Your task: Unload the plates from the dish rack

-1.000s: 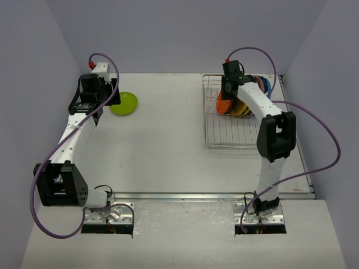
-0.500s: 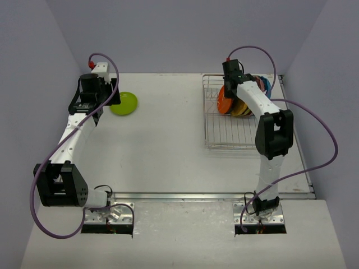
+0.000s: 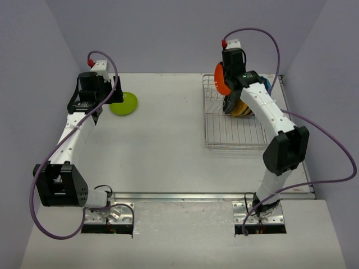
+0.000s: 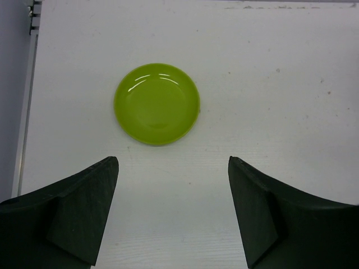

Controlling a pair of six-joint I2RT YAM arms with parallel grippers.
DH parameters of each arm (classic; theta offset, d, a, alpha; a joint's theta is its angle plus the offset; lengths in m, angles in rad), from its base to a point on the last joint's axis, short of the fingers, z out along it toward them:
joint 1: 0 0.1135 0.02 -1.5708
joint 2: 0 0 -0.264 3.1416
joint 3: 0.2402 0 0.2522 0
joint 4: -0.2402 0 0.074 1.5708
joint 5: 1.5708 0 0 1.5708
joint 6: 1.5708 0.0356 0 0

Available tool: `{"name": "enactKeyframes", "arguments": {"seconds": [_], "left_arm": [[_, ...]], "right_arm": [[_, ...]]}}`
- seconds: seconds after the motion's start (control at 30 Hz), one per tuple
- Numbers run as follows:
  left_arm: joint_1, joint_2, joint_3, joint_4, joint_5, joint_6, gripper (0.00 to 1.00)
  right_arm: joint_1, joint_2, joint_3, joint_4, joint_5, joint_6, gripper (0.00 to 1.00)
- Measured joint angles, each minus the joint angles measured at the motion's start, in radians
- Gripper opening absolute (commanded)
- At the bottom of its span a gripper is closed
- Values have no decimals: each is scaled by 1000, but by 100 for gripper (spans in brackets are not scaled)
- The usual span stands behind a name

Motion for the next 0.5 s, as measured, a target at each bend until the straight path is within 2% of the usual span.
{"name": "enactKeyframes", "arguments": {"seconds": [0.1,0.2,0.4,0.5], "left_arm": [[0,-2,17,-11,74,-5,77],[1,-18,20,-19,229,-10,77],[-5,-60,20,-1,611,-91,75],[-22,-61,20,5,721,-130,74]], "right_arm": [[39,-79,0,27,-30,-7,0],[45,-148,0,16,-155,16,0],[32,-252,-92,-7,-562,111,0],[54,-269,-171,-10,-749,153,0]]}}
